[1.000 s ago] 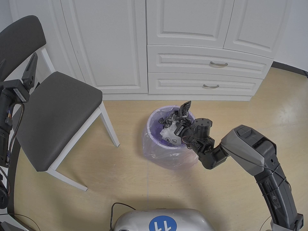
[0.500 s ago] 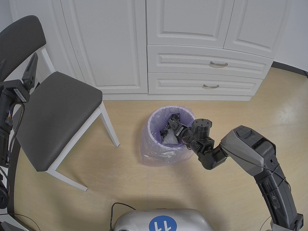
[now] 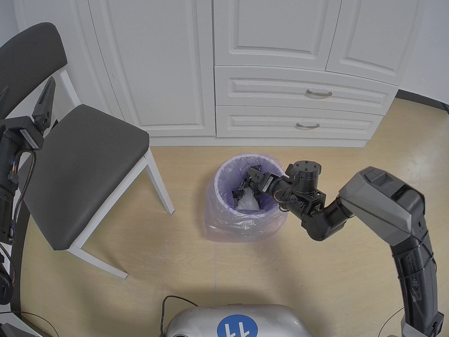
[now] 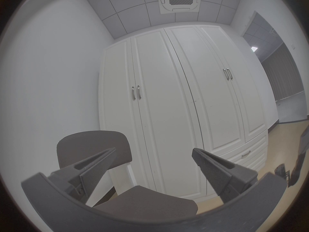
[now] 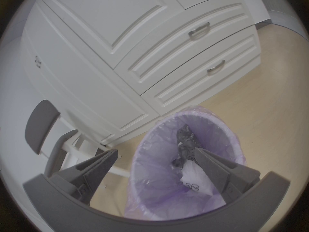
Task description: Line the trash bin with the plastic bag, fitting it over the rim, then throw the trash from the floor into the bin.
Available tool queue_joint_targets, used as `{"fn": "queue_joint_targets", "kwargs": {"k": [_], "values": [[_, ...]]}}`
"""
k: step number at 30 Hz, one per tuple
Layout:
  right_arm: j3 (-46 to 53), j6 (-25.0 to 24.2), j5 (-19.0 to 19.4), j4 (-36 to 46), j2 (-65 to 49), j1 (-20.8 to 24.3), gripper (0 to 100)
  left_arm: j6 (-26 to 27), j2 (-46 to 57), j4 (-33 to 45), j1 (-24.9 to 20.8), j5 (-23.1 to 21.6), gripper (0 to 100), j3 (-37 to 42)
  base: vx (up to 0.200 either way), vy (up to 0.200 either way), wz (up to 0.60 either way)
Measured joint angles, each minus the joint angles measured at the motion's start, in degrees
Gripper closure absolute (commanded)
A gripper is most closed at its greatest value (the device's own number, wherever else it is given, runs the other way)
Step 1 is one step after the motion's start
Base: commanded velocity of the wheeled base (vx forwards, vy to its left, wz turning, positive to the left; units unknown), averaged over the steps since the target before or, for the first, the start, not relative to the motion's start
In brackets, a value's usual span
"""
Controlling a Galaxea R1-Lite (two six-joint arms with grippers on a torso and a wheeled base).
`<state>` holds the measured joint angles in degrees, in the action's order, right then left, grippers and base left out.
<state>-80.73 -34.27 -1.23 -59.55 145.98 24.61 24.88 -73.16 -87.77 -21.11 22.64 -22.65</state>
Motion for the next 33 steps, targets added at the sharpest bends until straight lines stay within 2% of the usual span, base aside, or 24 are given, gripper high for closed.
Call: {"fn": "queue_joint_targets", "kwargs": {"k": [3, 6, 10, 15, 19, 23, 26, 28, 33], "values": [[5.6, 3.4, 3.7, 0.1, -4.6, -0.1, 0, 0.0, 0.0, 0.0, 0.0, 0.0, 0, 0.0, 0.0, 0.0, 0.0], [10.4, 9.7, 6.6, 0.5, -8.6, -0.7, 0, 0.0, -0.1, 0.0, 0.0, 0.0, 0, 0.0, 0.0, 0.0, 0.0], [14.4, 16.7, 8.7, 3.7, -12.6, -1.7, 0, 0.0, -0.1, 0.0, 0.0, 0.0, 0, 0.2, 0.0, 0.0, 0.0], [16.7, 22.1, 9.4, 10.2, -16.1, -3.2, 0, 0.0, -0.3, 0.0, -0.1, 0.0, 0, 0.4, 0.0, 0.0, 0.0], [18.5, 32.5, 9.3, 19.3, -18.5, -5.0, 0, -0.2, -0.4, 0.0, -0.1, 0.0, 0, 0.5, 0.0, 0.0, 0.0], [21.6, 42.0, 8.0, 22.0, -21.2, -7.3, 0, -0.3, -0.5, 0.0, -0.1, 0.0, 0, 0.8, 0.0, 0.0, 0.0], [25.6, 48.8, 5.7, 19.2, -24.2, -9.5, 0, -0.3, -0.7, 0.0, -0.1, -0.1, 0, 1.5, 0.0, 0.0, 0.0], [28.0, 51.6, 4.8, 15.2, -25.9, -10.9, 0, -0.3, -0.9, 0.0, -0.2, -0.3, 0, 2.0, 0.0, 0.0, 0.0], [32.6, 56.2, 3.8, -1.4, -28.8, -13.4, 0, -0.5, -2.3, 0.0, -0.4, -0.7, 0, 3.1, 0.0, 0.0, 0.0]]}}
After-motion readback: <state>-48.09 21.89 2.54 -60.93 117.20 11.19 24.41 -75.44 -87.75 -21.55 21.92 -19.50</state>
